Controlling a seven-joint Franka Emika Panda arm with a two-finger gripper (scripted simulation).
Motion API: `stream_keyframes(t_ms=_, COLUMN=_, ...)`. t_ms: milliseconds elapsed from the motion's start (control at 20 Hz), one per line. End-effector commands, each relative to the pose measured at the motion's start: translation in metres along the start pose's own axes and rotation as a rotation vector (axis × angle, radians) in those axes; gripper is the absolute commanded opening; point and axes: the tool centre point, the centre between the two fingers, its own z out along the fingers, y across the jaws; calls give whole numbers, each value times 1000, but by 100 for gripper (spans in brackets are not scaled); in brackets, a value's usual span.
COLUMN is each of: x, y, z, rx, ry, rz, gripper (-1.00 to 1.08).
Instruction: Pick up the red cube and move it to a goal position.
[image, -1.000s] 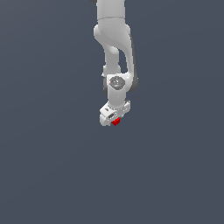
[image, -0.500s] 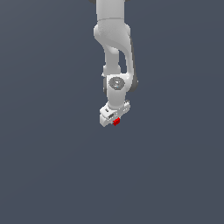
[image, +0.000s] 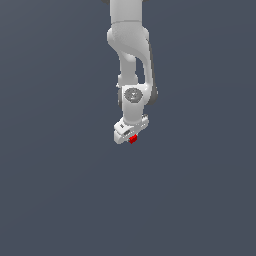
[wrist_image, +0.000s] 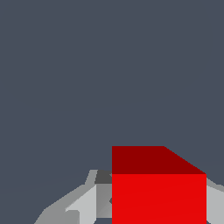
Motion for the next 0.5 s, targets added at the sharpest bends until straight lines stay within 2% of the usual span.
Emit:
stream_keyframes(t_ms=0, x=1, y=1, z=-2, rx=-1, ry=1, rz=0, gripper=-100)
stream_keyframes(t_ms=450, x=10, y=14, z=-34, rx=0, ry=1, rz=0, gripper=-100)
